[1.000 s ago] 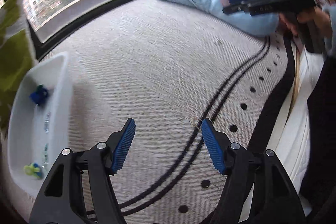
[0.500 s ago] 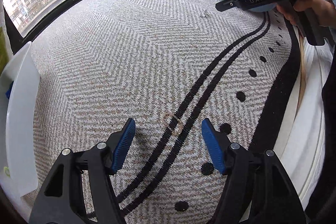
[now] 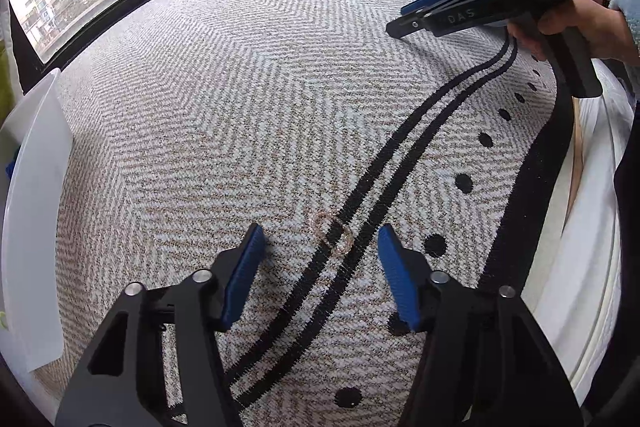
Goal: Organize jewelry
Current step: 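Grasp the silver ring with the right tool while the left tool grasps a small silver earring, then move both tools over the white tray and open them to drop the items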
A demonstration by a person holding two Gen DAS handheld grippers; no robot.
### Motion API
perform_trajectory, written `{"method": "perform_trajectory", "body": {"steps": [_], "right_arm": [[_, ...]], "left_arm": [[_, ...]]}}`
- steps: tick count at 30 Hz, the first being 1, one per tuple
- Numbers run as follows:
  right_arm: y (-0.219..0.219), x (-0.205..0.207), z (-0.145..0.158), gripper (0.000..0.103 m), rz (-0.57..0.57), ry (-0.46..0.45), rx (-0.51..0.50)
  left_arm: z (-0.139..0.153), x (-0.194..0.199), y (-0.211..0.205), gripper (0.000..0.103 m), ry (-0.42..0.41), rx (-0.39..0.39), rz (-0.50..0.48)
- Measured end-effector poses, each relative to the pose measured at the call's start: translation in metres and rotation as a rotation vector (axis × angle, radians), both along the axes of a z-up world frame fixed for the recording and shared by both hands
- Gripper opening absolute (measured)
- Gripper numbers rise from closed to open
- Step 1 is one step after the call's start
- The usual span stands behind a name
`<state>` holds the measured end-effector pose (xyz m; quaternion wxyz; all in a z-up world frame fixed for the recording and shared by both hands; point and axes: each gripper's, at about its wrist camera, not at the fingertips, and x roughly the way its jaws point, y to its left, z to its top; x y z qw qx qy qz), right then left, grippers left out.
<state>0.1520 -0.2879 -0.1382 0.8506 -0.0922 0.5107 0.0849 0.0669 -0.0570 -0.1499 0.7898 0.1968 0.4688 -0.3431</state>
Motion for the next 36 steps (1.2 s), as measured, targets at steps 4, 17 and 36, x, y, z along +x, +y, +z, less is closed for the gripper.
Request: {"method": "perform_trajectory", "body": {"steps": [4, 17, 36], "right_arm": [[0.009, -0.002, 0.001, 0.021, 0.032, 0.002, 0.007], [0.015, -0.005, 0.029, 0.021, 0.031, -0.041, 0.07], [0.253, 0.051, 0.116, 0.021, 0.347, -0.16, 0.193]], "left_arm": [[0.003, 0.004, 0.0, 0.017, 0.007, -0.015, 0.02], [0.026, 0.011, 0.017, 0.004, -0.001, -0.044, 0.026], [0.104, 0.087, 0.185, 0.004, -0.16, 0.045, 0.31]]}}
